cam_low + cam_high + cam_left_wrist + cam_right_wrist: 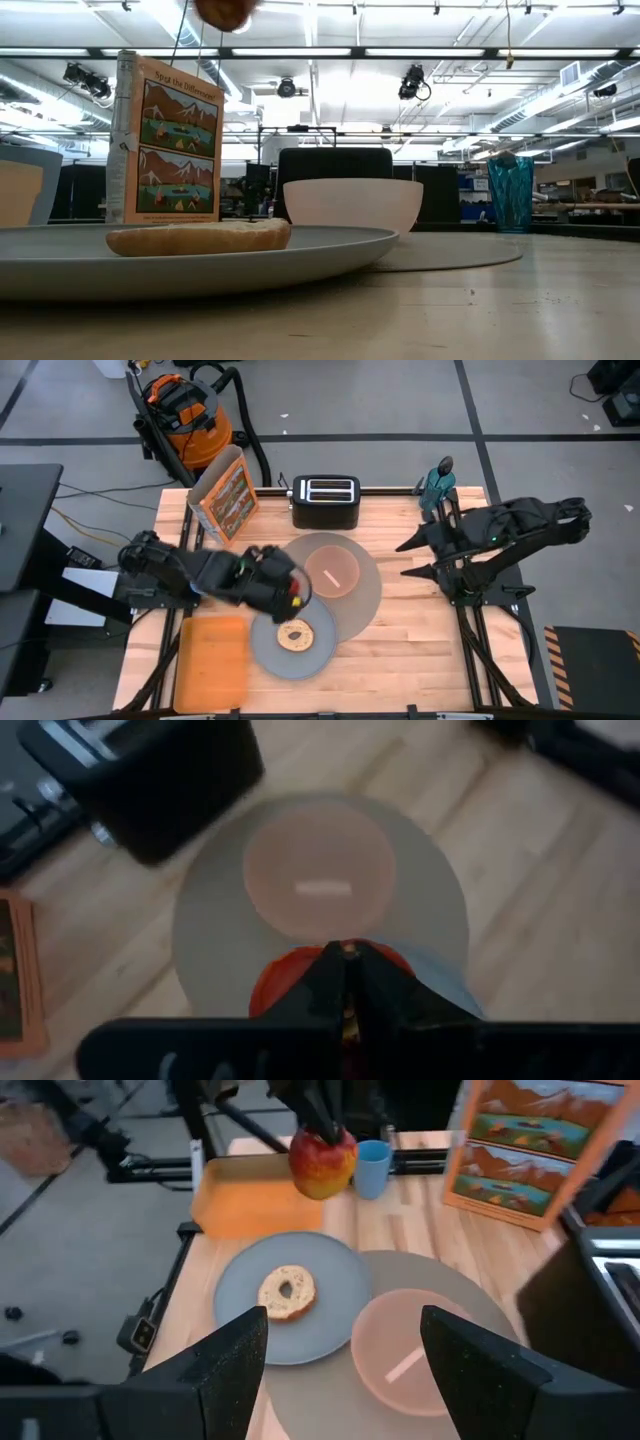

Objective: Arrange a breakfast setting
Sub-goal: Put the red apple on the gray tablemat

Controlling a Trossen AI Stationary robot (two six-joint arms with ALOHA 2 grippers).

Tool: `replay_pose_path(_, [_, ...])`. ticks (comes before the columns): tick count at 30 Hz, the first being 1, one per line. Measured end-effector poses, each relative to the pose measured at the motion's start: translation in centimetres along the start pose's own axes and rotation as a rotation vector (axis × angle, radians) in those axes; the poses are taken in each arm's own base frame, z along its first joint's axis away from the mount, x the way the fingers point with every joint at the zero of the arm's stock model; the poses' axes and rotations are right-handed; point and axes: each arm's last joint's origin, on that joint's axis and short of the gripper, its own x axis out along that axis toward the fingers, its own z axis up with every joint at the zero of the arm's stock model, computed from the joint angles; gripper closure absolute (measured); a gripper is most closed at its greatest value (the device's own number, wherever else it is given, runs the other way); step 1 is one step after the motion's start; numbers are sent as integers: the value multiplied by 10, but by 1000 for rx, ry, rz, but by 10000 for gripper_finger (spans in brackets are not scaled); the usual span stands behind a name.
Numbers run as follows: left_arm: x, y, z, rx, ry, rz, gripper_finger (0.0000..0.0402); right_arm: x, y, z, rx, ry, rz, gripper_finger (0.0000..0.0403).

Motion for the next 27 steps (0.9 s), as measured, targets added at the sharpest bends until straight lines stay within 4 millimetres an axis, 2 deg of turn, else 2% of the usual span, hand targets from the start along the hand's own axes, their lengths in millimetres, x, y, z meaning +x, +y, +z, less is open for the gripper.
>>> replay_pose_path(5, [28,14,29,-48,-57,29,382,-10,-4,-3,32,-18,-62,133])
replay_pose_path(9, [64,18,35,-6,-96,43,382,-10,-5,-3,69,-24,-75,133])
replay_pose_path(14, [114,31,21,17,-72,112,382,-6,-4,-3,119,-12,-79,133])
replay_pose_path(17, [136,44,9,6,-54,192,382,-2,-4,-2,139,-10,-112,133])
replay_pose_path(27, [198,87,-21,-269,-97,343,382,15,-8,0,199,-1,-248,133])
